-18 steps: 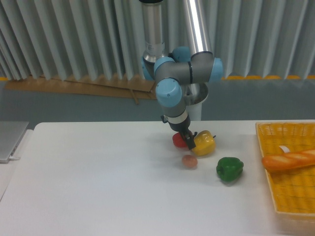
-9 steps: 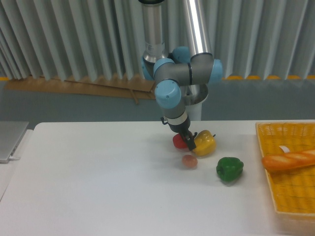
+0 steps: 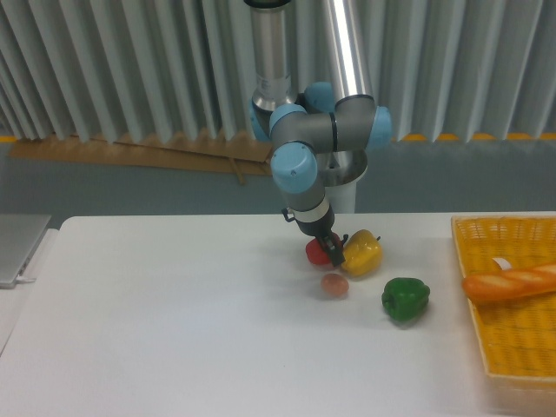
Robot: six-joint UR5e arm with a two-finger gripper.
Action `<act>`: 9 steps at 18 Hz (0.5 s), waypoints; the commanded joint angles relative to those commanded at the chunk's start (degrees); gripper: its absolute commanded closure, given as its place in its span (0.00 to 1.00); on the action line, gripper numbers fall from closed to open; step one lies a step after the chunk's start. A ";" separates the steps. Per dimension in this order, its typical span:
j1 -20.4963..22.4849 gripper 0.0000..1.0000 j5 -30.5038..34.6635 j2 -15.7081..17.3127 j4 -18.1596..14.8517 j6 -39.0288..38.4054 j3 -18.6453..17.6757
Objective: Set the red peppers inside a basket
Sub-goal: 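Adjust the gripper around the red pepper and close on it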
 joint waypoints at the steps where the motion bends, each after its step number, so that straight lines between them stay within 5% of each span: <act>1: 0.00 0.15 0.00 0.00 0.00 -0.09 0.09; 4: 0.00 0.19 0.00 -0.09 0.00 -0.09 0.09; 5: 0.00 0.30 0.00 -0.09 0.00 -0.17 0.17; 9: 0.00 0.30 0.00 -0.17 0.00 -0.44 0.35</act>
